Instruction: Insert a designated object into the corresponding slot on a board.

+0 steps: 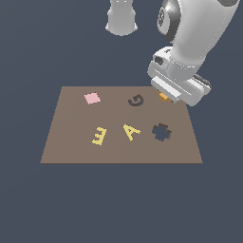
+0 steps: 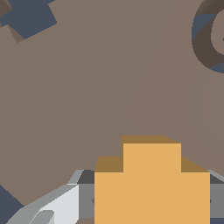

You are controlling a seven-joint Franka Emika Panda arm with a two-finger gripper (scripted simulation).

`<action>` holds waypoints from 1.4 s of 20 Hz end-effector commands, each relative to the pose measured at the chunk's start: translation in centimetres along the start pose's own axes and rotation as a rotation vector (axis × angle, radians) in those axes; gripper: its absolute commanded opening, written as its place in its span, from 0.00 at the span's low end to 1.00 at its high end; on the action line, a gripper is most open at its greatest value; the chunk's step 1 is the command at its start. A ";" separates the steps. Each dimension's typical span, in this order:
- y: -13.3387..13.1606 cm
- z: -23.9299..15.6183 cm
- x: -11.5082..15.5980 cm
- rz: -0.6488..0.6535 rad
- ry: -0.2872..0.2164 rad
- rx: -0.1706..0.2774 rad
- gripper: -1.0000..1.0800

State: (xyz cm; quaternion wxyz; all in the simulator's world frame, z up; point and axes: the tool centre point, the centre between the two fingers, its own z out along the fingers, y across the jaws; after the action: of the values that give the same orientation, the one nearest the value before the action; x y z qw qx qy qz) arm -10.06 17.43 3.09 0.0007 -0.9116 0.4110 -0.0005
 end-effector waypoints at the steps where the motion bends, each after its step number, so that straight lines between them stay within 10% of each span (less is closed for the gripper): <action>1: 0.1 0.1 0.0 0.001 0.000 -0.002 0.00; 28: -2.5 -0.6 5.8 -0.185 0.000 -0.002 0.00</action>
State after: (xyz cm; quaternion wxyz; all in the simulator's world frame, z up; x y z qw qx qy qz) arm -5.20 15.04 3.58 -0.0003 -0.9413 0.3375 0.0003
